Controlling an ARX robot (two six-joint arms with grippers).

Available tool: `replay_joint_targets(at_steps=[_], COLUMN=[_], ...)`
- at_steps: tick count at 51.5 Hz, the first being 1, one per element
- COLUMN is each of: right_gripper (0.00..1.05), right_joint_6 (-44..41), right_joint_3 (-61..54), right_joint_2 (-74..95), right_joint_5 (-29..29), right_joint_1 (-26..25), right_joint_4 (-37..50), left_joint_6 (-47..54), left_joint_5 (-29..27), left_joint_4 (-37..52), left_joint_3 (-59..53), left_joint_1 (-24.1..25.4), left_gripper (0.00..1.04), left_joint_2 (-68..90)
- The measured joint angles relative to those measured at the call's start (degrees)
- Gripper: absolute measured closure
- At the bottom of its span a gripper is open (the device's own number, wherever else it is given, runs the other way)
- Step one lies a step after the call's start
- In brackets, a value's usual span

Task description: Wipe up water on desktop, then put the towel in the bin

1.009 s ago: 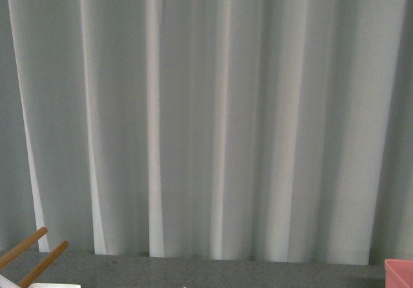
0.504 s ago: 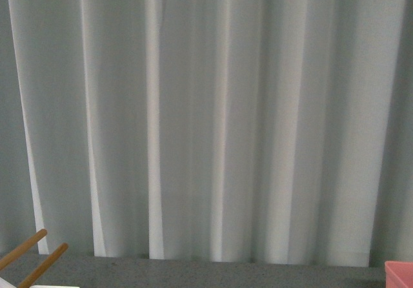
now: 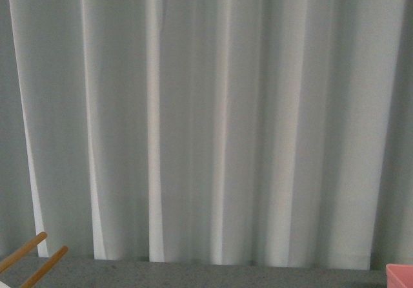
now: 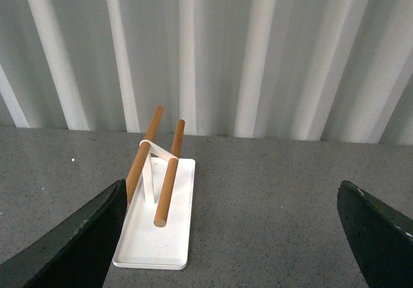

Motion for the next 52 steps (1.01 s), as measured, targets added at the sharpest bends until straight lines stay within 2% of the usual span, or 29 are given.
replay_joint_targets(at_steps=[8,11,31,36,39,52], right_gripper=[1.01,0.95,0.28,0.05,0.08,0.07], right_joint_6=[0.0,0.0,0.0,0.0,0.0,0.1], right_joint_3=[0.0,0.0,0.0,0.0,0.0,0.0], right_joint_2=[-0.5,-0.5,-0.5,-0.5,-0.5,-0.5], right_joint_5=[0.0,0.0,0.0,0.0,0.0,0.0], right_joint_1=[0.0,0.0,0.0,0.0,0.0,0.0], right_joint_4=[-0.3,-0.3,-0.3,-0.3,-0.3,-0.3], left_joint_6=[0.0,0.0,0.0,0.0,0.0,0.0], left_joint_5=[0.0,0.0,0.0,0.0,0.0,0.0], left_joint_4=[0.0,0.0,0.0,0.0,0.0,0.0], left_joint_3=[0.0,0.0,0.0,0.0,0.0,0.0], left_joint_1=[0.0,0.0,0.0,0.0,0.0,0.0], left_gripper=[0.07,0.07,0.07,0.07,0.07,0.07], left_joint_2=[0.0,-0.1,-0.1,-0.1,-0.1,-0.1])
